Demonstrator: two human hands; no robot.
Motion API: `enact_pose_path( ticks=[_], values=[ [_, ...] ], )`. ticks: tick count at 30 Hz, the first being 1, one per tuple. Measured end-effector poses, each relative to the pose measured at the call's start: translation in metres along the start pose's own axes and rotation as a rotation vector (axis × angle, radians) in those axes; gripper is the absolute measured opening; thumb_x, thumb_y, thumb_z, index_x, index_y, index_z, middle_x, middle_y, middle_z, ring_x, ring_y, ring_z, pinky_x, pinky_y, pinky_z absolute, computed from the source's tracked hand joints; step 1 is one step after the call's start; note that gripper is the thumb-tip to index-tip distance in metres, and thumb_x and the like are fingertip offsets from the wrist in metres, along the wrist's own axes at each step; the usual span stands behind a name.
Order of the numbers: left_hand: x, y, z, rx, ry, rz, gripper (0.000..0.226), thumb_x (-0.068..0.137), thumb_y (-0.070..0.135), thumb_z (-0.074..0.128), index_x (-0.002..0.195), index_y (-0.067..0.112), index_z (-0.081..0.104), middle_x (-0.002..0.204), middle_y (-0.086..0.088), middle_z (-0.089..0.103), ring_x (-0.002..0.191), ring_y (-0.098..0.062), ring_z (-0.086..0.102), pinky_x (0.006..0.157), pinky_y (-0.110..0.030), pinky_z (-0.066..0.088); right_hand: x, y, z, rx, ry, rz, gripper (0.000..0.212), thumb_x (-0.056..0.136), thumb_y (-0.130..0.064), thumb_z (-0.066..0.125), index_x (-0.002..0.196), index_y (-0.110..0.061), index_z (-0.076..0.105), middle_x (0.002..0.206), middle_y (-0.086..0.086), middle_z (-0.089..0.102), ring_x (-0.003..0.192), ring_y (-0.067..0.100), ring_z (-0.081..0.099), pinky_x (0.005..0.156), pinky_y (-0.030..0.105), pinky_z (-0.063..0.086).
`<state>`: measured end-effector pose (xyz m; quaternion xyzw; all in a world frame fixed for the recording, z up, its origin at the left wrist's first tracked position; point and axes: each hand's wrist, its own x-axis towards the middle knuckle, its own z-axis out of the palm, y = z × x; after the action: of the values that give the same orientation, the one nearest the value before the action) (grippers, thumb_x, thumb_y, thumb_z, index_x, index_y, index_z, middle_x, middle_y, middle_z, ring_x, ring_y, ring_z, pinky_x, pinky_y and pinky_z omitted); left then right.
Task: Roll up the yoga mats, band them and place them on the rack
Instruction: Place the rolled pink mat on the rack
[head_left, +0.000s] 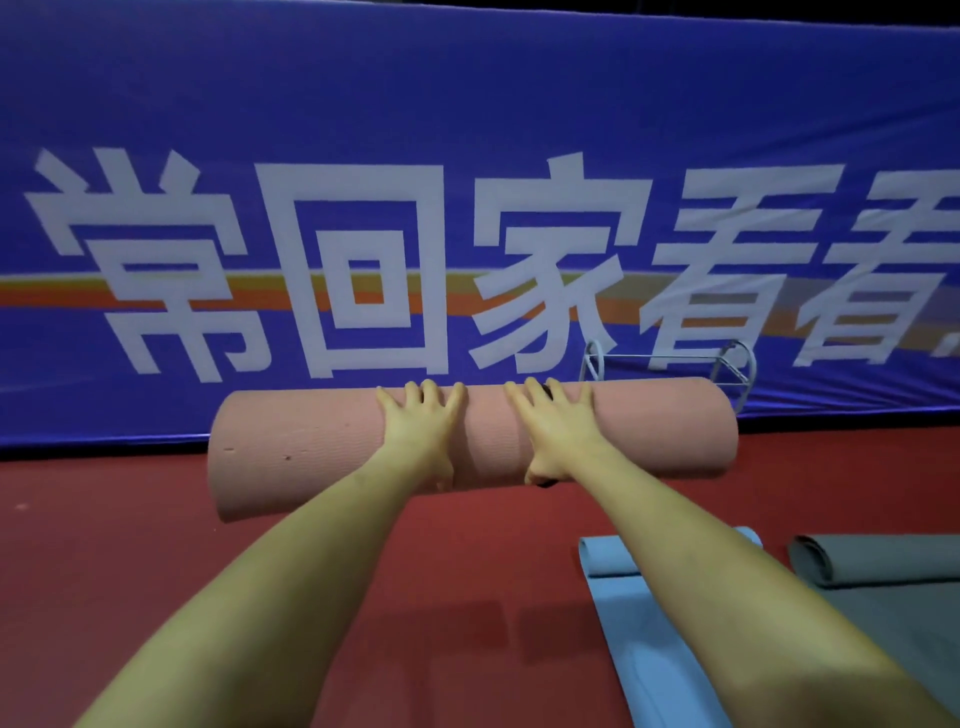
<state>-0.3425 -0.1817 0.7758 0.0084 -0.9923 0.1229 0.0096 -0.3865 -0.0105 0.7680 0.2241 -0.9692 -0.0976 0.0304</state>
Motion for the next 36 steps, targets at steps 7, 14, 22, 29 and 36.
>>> enact_pose_path(
  ticks=[7, 14, 22, 29, 36],
  values=[
    [0.129, -0.009, 0.019, -0.017, -0.013, 0.011, 0.125, 0.058, 0.048, 0.083, 0.149, 0.023, 0.001, 0.147, -0.015, 0.025, 0.136, -0.035, 0.024, 0.109, -0.065, 0.018, 0.121, 0.044, 0.023, -0.004, -0.003, -0.028, 0.127, 0.061, -0.05, 0.082, 0.15, -0.022, -0.003, 0.155, 0.007, 0.014, 0.142, 0.032, 0.016, 0.108, 0.067, 0.017],
    [0.282, -0.019, 0.047, -0.02, -0.066, 0.053, 0.124, 0.057, 0.046, 0.084, 0.149, 0.023, 0.004, 0.145, -0.013, 0.028, 0.133, -0.033, 0.028, 0.108, -0.063, 0.021, 0.26, 0.087, 0.057, 0.002, -0.056, -0.031, 0.126, 0.057, -0.051, 0.083, 0.149, -0.022, 0.002, 0.151, 0.007, 0.022, 0.137, 0.031, 0.025, 0.107, 0.068, 0.017],
    [0.448, -0.022, 0.052, -0.012, -0.064, 0.098, 0.125, 0.057, 0.046, 0.084, 0.149, 0.023, 0.003, 0.145, -0.013, 0.027, 0.133, -0.033, 0.029, 0.108, -0.063, 0.02, 0.406, 0.153, 0.076, 0.015, -0.069, -0.017, 0.123, 0.055, -0.05, 0.083, 0.148, -0.022, 0.006, 0.147, 0.006, 0.025, 0.135, 0.029, 0.027, 0.107, 0.067, 0.018],
    [0.567, -0.002, 0.091, -0.006, -0.128, 0.102, 0.121, 0.058, 0.044, 0.082, 0.148, 0.022, 0.005, 0.142, -0.013, 0.029, 0.13, -0.033, 0.031, 0.106, -0.06, 0.024, 0.514, 0.204, 0.129, 0.004, -0.117, -0.07, 0.126, 0.056, -0.054, 0.081, 0.149, -0.02, 0.004, 0.149, 0.008, 0.024, 0.136, 0.031, 0.026, 0.109, 0.066, 0.014],
    [0.687, 0.022, 0.139, -0.032, -0.23, 0.067, 0.118, 0.058, 0.042, 0.081, 0.147, 0.022, 0.006, 0.139, -0.012, 0.032, 0.126, -0.031, 0.034, 0.104, -0.055, 0.027, 0.626, 0.256, 0.189, -0.017, -0.153, -0.173, 0.118, 0.054, -0.052, 0.08, 0.145, -0.015, 0.016, 0.14, 0.012, 0.037, 0.13, 0.035, 0.035, 0.114, 0.06, 0.004]
  ],
)
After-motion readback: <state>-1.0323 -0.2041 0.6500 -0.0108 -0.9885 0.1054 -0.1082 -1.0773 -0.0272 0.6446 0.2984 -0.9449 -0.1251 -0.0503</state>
